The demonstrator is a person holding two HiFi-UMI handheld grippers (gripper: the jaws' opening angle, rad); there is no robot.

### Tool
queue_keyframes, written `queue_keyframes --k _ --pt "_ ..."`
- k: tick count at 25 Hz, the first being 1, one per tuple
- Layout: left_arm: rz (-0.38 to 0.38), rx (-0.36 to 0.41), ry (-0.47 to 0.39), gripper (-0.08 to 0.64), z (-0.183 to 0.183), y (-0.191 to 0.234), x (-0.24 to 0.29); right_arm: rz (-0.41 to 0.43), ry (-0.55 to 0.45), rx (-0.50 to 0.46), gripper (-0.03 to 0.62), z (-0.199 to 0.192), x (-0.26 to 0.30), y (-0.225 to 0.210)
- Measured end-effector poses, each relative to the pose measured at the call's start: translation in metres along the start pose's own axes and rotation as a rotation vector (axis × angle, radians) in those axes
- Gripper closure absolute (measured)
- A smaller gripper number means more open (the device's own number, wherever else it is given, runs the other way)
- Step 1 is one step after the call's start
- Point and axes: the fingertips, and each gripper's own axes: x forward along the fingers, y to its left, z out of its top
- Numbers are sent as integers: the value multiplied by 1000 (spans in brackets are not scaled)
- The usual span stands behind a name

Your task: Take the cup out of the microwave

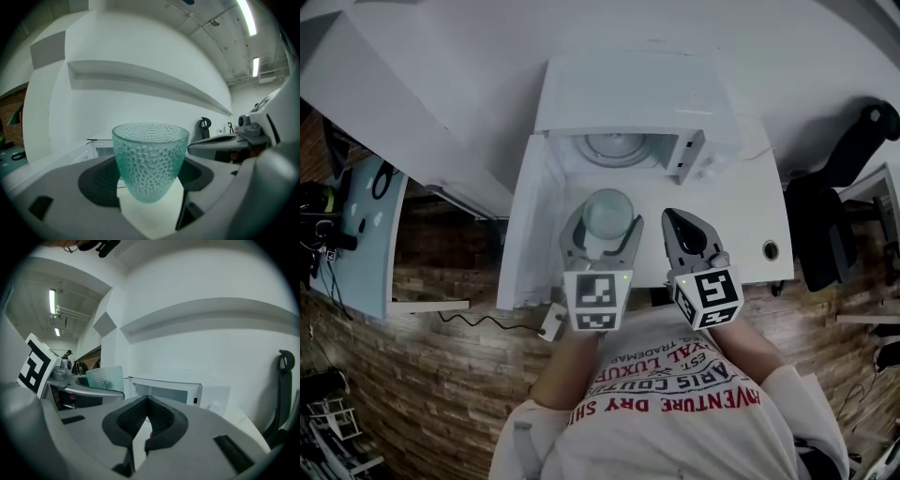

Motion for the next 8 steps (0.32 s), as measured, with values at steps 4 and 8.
queue_keyframes --k 4,8 --pt "-3 -8 4 195 -4 0 -1 -8 25 -11 588 -7 0 1" --pt "4 8 -11 195 -2 2 -5 -13 29 -10 588 -8 0 2"
